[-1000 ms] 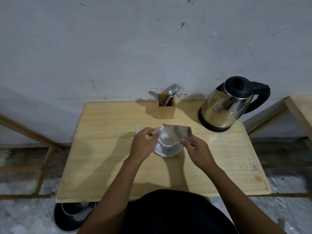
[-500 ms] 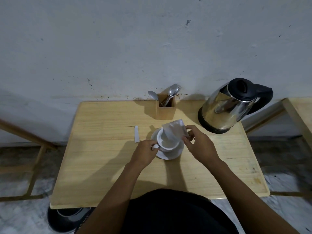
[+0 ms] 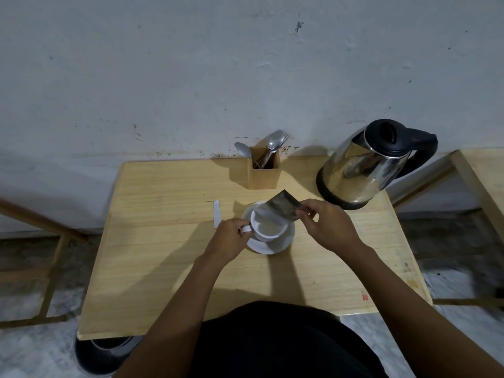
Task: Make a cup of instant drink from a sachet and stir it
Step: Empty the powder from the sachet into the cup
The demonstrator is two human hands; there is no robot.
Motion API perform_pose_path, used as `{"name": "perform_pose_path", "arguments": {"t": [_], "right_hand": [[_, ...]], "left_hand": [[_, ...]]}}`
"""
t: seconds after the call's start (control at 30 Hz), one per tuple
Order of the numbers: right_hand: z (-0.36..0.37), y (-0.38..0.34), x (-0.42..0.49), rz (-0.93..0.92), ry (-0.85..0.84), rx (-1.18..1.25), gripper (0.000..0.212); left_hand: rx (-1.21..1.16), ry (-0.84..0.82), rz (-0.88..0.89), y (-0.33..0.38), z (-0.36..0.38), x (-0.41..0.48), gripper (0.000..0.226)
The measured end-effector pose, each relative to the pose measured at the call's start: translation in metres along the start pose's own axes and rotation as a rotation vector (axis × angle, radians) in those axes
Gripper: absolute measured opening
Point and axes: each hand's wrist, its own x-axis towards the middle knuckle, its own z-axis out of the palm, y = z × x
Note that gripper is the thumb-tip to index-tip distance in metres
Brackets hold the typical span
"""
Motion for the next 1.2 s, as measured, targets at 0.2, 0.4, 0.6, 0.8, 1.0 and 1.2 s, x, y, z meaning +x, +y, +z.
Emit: {"name": "perform_pose_path", "arguments": {"t": [0.2, 0.4, 0.6, 0.8, 1.0, 1.2], "right_hand": [[0.0, -0.002, 0.003, -0.027, -0.018, 0.036, 0.015], [0.0, -0.003, 0.009, -0.081, -0.019, 0.059, 0.013], [-0.003, -0.007, 0.013, -0.111, 0.038, 0.044, 0.011], [-0.008, -0.016, 0.013, -0.021, 0.086, 0.045, 0.005], [-0.009, -0.022, 0.013, 0.033, 0.139, 0.072, 0.006], [-0.004, -0.02, 0.014, 0.078, 0.11, 0.225, 0.005]], "left_hand": [[0.031, 0.064, 0.087, 0.016, -0.011, 0.003, 0.046], [0.125, 0.142, 0.152, 0.032, -0.007, 0.017, 0.021], [0.131, 0.2, 0.135, 0.031, -0.006, 0.019, 0.021], [0.109, 0.215, 0.129, 0.027, -0.004, 0.016, 0.02], [0.091, 0.22, 0.13, 0.026, -0.003, 0.015, 0.019], [0.017, 0.221, 0.121, 0.03, -0.002, 0.014, 0.016]]}}
